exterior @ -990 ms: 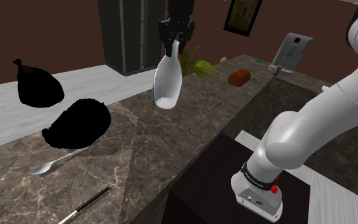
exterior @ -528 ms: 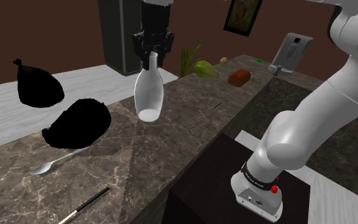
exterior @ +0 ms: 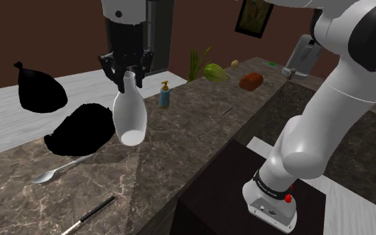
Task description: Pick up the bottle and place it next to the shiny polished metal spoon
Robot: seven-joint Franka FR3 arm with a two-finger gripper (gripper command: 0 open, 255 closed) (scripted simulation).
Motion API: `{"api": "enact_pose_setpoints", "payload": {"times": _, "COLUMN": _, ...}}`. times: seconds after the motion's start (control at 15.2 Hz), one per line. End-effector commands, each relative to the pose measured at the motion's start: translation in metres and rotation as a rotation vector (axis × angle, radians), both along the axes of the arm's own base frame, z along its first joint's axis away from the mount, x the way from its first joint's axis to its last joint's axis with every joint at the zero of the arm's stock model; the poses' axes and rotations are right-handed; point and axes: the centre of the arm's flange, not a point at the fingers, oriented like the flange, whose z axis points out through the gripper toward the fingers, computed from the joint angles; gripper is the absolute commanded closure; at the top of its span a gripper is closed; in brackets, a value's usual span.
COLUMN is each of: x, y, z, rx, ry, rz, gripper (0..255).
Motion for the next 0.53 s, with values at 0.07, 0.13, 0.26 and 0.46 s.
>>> {"api": "enact_pose_setpoints", "payload": {"times": 0.07, "x": 0.005, "y": 0.036, "z": -0.017, "rx": 0.001, "ry": -0.001, "rz": -0.001, "gripper": 255}}
{"api": "enact_pose_setpoints", "payload": {"times": 0.13, "x": 0.007, "y": 0.048, "z": -0.022, "rx": 0.001, "ry": -0.001, "rz": -0.001, "gripper": 255}}
{"api": "enact_pose_setpoints", "payload": {"times": 0.26, "x": 0.011, "y": 0.072, "z": -0.032, "rx": 0.001, "ry": -0.001, "rz": -0.001, "gripper": 255}}
{"api": "enact_pose_setpoints", "payload": {"times": 0.46, "x": 0.018, "y": 0.107, "z": -0.048, "rx": 0.001, "ry": -0.001, "rz": -0.001, "gripper": 255}}
